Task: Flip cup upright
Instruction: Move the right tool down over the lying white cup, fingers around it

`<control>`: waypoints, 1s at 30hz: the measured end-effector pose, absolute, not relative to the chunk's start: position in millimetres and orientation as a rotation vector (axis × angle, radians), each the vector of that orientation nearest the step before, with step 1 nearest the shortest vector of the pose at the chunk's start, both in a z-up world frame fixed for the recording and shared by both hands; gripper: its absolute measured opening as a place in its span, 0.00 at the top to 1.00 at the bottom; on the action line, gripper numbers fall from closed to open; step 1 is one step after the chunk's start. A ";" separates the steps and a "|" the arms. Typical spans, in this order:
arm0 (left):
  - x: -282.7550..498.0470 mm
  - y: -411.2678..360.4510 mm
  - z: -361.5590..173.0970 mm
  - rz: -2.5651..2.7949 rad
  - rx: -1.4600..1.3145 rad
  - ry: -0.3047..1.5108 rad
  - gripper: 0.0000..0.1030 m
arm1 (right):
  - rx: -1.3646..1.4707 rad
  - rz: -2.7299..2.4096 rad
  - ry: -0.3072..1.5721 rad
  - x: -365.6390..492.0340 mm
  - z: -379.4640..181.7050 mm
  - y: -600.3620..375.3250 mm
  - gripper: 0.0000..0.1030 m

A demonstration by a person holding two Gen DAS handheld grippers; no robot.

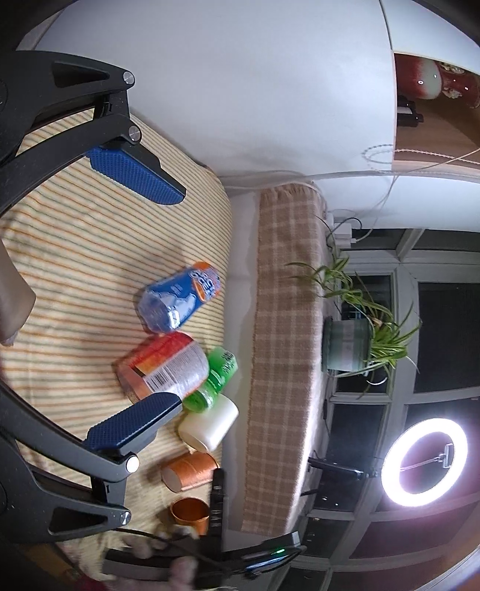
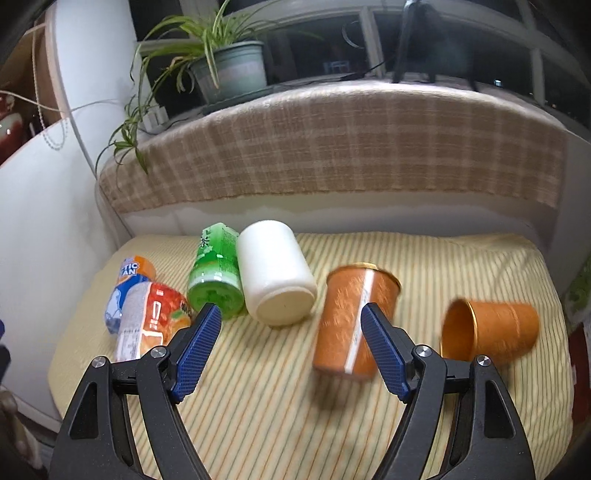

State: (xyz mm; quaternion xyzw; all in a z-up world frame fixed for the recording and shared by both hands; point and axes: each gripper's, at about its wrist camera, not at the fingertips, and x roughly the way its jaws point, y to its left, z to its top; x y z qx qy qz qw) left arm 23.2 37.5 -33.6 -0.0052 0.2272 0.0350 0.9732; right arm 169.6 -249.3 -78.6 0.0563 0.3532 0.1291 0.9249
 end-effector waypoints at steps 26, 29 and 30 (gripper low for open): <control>28.3 68.8 -45.8 0.158 -0.032 0.510 0.00 | -0.222 0.548 1.159 291.5 -114.2 -184.5 0.25; 28.2 68.8 -45.7 0.157 -0.032 0.508 0.00 | -0.232 0.548 1.172 295.9 -119.9 -181.1 0.26; 28.3 69.1 -45.7 0.156 -0.030 0.507 0.00 | -0.235 0.547 1.174 296.9 -121.4 -180.5 0.28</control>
